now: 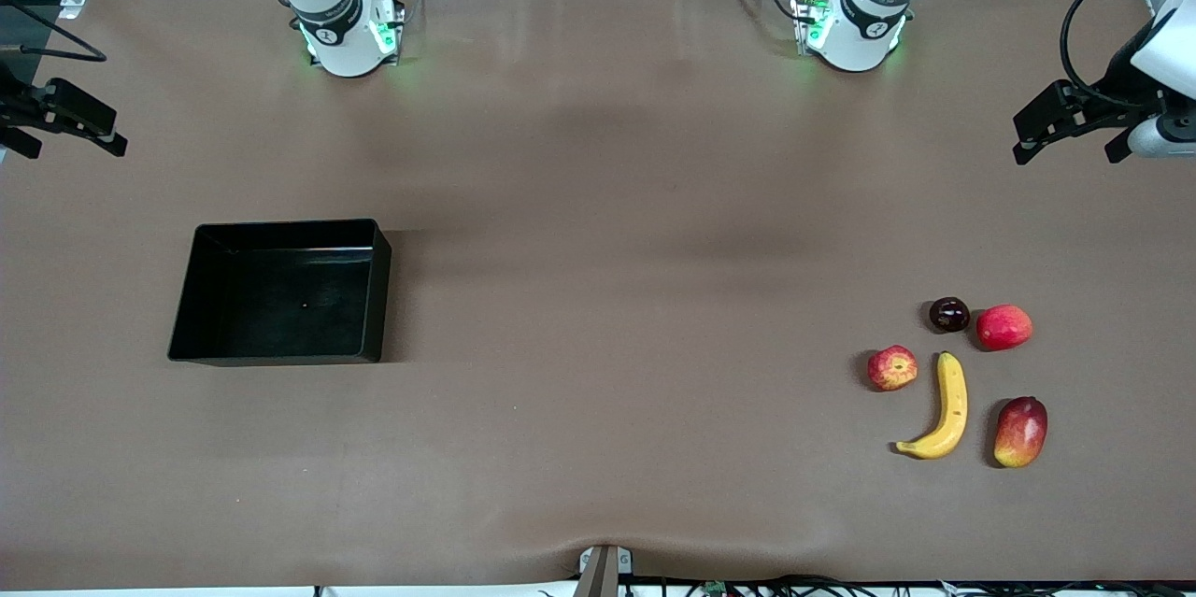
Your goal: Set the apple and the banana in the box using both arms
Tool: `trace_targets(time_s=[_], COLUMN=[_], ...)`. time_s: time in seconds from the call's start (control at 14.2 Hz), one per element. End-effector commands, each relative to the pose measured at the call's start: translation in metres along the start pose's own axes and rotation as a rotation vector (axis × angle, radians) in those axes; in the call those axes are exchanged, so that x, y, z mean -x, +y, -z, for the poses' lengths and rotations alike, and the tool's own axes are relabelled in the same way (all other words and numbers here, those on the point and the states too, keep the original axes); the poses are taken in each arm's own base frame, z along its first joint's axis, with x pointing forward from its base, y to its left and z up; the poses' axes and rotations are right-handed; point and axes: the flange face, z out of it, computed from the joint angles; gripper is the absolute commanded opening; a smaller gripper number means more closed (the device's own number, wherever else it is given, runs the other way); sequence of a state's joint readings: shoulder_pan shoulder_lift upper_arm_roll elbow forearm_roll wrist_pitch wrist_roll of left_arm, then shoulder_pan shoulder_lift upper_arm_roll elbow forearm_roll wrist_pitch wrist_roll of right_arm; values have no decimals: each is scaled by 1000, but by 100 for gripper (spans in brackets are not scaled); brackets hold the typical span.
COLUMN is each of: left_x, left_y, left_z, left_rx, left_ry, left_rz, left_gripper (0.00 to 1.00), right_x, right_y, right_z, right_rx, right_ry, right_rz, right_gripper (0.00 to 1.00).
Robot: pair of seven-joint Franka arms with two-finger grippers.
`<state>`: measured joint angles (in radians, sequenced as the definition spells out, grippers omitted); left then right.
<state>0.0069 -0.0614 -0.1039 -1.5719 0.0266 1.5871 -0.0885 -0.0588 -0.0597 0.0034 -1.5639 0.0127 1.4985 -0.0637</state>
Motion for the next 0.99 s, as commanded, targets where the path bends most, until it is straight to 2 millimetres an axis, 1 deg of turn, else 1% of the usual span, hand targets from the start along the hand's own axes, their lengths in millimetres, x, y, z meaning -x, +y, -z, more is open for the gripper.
trace_targets(time_s=[0.0, 0.42, 0.49, 0.63, 0.7, 0.77, 0.85, 0.92], left_x=[0, 0, -1, -6, -7, -14, -20, -27], left_y=[1, 2, 3, 5, 7, 9, 11, 16], left_z=[5, 5, 2, -7, -14, -28, -40, -53], left_rx=[20, 19, 19, 14, 17, 14, 20, 17], left_ry=[-11, -9, -15, -31, -45, -69, -88, -98], left_rz=[3, -2, -13, -27, -30, -32, -34, -42], left_gripper=[100, 100, 100, 100, 100, 100, 100, 100], right_x=[0, 0, 0, -4, -12, -17, -18, -23], right_y=[3, 3, 3, 3, 8, 9, 19, 30], right_z=[3, 2, 3, 1, -10, -15, -15, -24], right_rx=[-15, -15, -15, -14, -13, -14, -16, -17], right_ry=[-1, -2, 1, 7, -14, -27, -26, -35], right_rz=[-4, -4, -4, -4, -11, -11, -29, -48], right_gripper=[100, 100, 100, 100, 100, 100, 100, 100])
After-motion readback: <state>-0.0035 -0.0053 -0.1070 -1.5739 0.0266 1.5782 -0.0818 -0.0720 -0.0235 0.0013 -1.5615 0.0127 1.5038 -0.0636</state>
